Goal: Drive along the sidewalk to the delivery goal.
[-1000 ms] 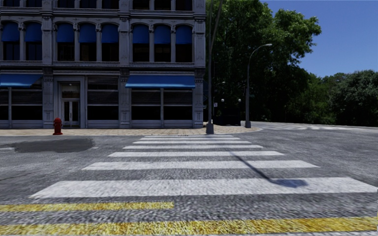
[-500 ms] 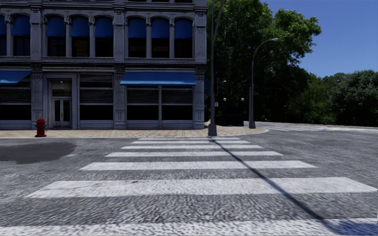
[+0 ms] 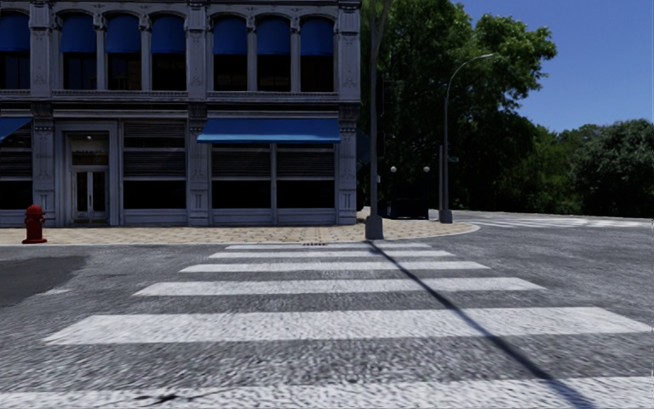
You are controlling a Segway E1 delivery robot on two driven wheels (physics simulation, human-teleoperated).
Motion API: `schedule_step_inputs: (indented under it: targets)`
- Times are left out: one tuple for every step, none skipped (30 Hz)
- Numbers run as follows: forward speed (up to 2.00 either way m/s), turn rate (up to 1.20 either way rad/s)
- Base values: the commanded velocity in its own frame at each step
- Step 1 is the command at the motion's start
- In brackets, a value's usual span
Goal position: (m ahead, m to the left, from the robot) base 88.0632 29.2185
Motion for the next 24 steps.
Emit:
schedule_step_inputs:
  targets:
    - [2.0,0.0]
    - [2.0,0.0]
    - [2.0,0.0]
    - [2.0,0.0]
    - [2.0,0.0]
    - [2.0,0.0]
    - [2.0,0.0]
    - [2.0,0.0]
    - [2.0,0.0]
    - [2.0,0.0]
    - [2.0,0.0]
    - [2.0,0.0]
    - [2.0,0.0]
    - [2.0,0.0]
    - [2.0,0.0]
    - [2.0,0.0]
    - [2.0,0.0]
    - [2.0,0.0]
    - [2.0,0.0]
    - [2.0,0.0]
    - [2.0,0.0]
    - [2.0,0.0]
    - [2.0,0.0]
    - [2.0,0.0]
